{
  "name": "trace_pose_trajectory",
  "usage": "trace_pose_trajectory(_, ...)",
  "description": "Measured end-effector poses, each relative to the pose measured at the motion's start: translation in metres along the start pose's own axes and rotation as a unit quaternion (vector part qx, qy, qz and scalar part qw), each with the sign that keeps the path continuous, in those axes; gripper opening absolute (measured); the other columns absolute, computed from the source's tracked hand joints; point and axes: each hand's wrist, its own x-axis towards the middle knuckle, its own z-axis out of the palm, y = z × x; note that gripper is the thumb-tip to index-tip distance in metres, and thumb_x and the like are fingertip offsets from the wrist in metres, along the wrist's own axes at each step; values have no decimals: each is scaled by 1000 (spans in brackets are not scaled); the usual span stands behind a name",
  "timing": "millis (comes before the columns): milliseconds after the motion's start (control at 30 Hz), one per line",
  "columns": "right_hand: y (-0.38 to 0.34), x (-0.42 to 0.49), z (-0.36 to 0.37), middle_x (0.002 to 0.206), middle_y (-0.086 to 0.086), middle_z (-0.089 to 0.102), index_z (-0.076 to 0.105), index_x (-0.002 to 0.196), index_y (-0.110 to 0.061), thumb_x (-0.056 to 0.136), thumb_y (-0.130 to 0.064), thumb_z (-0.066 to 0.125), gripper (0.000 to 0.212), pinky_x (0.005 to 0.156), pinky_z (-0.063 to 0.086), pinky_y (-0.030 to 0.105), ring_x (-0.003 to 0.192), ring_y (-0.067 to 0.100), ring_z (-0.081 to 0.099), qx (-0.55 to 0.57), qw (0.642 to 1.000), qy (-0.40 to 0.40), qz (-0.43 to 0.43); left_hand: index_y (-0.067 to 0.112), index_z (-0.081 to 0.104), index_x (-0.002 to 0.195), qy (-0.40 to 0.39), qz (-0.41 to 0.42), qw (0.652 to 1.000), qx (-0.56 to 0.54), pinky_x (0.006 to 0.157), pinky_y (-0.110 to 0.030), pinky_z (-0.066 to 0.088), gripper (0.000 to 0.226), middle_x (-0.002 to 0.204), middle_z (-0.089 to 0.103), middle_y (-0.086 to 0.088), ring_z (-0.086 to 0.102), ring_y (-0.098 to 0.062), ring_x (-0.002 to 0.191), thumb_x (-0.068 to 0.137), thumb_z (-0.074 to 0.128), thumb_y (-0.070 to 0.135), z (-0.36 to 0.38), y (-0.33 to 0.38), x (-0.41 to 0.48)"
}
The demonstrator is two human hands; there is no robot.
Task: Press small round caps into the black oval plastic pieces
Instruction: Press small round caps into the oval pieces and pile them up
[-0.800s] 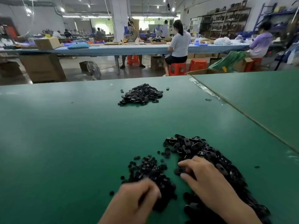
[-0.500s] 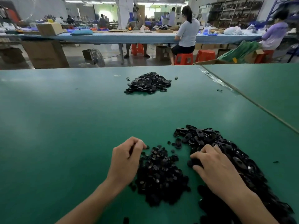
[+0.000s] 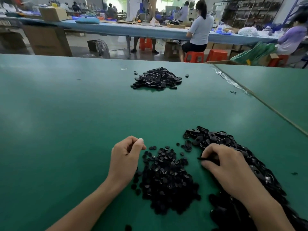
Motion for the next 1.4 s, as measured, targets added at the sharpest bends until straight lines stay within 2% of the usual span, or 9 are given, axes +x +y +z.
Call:
trace_pose_trajectory(100, -16, 2, 5, 83, -21, 68, 69, 86, -36, 88, -18, 74, 19, 69, 46, 6, 84, -12, 61, 94, 995, 31, -3, 14, 62, 66, -20, -17, 999, -21, 43, -22, 26, 32, 50, 35, 4, 27, -12, 45, 98, 60, 18, -2, 1, 3)
trace_pose_trajectory(233, -31, 1, 28, 92, -26, 67, 74, 109, -28, 92, -13, 70, 23, 75, 42, -3, 92, -19, 58, 173, 983, 57, 2, 14, 62, 65, -37, -25, 997, -56, 44, -21, 27, 33, 53, 37, 0, 28, -13, 48, 98, 62, 19, -7, 1, 1)
trace_pose_trajectory(433, -22, -10, 42, 88, -19, 71, 69, 100, -35, 90, -16, 73, 21, 75, 46, 2, 91, -10, 64, 251, 964, 80, 20, 4, 58, 65, -38, 32, 998, -27, 45, -16, 29, 32, 49, 39, 11, 30, -5, 44, 94, 67, 15, -7, 1, -6)
trace_pose_trajectory(633, -23, -18, 48, 86, -12, 74, 76, 90, -35, 86, -12, 76, 24, 75, 56, 21, 81, 9, 71, 347, 935, 77, -15, 36, 74, 80, -71, 154, 981, 96, 61, -14, 41, 14, 67, 64, 14, 56, -8, 62, 81, 68, 48, -1, 14, -18)
trace_pose_trajectory(733, -27, -18, 53, 85, -8, 75, 77, 95, -35, 87, -9, 74, 27, 74, 58, 27, 79, 15, 72, 377, 924, 57, -29, 45, 72, 97, -143, 146, 974, 102, 73, -14, 44, 21, 82, 68, 21, 61, -9, 79, 79, 67, 54, 3, 13, -21)
trace_pose_trajectory(833, -27, -19, 59, 86, -9, 76, 77, 95, -30, 88, -4, 72, 27, 72, 56, 21, 78, 11, 73, 387, 921, 38, -36, 47, 73, 90, -169, 116, 975, 81, 71, -7, 41, 11, 83, 68, 24, 63, -4, 80, 79, 73, 48, 4, 8, -19)
trace_pose_trajectory(1100, -32, -21, 61, 87, -12, 76, 75, 97, -29, 87, -10, 75, 21, 73, 55, 17, 83, 9, 73, 373, 924, 64, -44, 34, 77, 92, -231, 68, 971, 17, 71, -14, 51, 11, 84, 76, 15, 70, 0, 77, 82, 76, 36, 1, -1, -14)
trace_pose_trajectory(1233, -29, -22, 59, 88, -15, 65, 75, 99, -29, 87, -18, 74, 16, 75, 46, 6, 89, -1, 63, 229, 965, 115, -55, 27, 78, 89, -189, 27, 981, -27, 67, -16, 53, 5, 78, 76, 6, 69, -6, 69, 84, 78, 27, -1, -3, -9)
trace_pose_trajectory(1400, -25, -25, 59, 88, -19, 56, 73, 95, -31, 84, -36, 70, 13, 78, 41, 7, 92, -1, 55, 125, 989, 61, -44, 30, 77, 92, -145, -12, 986, -79, 75, -27, 59, 14, 83, 78, 2, 75, -20, 80, 81, 77, 38, -2, -2, -8)
